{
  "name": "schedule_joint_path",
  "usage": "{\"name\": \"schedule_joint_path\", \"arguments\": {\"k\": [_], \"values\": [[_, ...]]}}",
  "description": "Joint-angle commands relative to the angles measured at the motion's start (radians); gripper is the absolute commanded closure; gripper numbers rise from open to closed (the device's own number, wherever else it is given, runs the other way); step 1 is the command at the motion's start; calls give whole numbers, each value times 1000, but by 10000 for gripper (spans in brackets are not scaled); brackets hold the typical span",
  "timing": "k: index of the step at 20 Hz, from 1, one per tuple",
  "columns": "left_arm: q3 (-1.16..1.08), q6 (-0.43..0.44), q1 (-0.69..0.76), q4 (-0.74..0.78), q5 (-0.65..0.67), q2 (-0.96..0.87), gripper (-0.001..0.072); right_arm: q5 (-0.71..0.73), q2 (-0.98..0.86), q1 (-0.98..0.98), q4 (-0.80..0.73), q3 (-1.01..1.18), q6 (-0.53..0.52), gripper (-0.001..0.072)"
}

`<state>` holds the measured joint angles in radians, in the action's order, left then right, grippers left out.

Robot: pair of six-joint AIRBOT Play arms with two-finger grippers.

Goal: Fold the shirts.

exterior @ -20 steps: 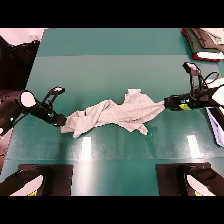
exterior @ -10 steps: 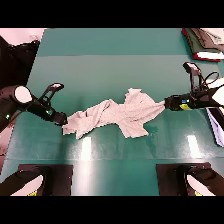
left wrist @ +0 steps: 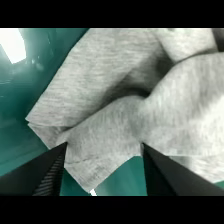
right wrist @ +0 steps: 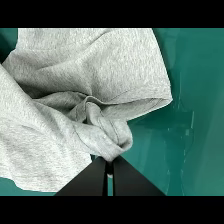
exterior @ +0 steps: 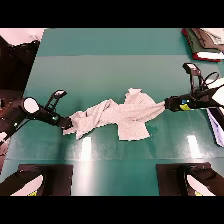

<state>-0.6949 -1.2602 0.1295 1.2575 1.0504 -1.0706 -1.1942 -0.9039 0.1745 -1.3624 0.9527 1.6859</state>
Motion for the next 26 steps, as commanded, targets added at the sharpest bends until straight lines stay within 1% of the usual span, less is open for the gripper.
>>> {"name": "schedule_joint_path", "arguments": {"k": [1,2,3,4,5,11,14,15,16,17,18,26], "values": [[23,0,0,-6,-13,1,164,-10,1,0,0,1,0,699],[23,-1,0,-6,-11,1,166,-10,1,0,0,1,0,699],[23,-12,0,-6,-12,1,343,-10,1,0,0,1,0,699],[23,-15,0,-8,-12,1,577,-10,1,0,1,1,0,699],[23,-15,0,-9,-14,1,683,-10,1,0,1,1,0,698],[22,-23,0,-9,-18,1,684,-13,1,0,0,1,0,698],[-29,-21,0,4,37,2,682,-13,1,0,0,1,0,698],[-51,-14,0,7,51,2,668,-13,1,0,0,1,0,699],[-65,-15,0,10,49,2,432,-13,1,0,0,1,0,699],[-67,-21,0,11,38,2,252,-13,1,0,0,1,0,698],[-63,-23,0,11,32,1,286,-13,1,0,0,1,0,698],[61,-26,0,9,-44,0,286,-13,1,0,0,1,0,698]]}}
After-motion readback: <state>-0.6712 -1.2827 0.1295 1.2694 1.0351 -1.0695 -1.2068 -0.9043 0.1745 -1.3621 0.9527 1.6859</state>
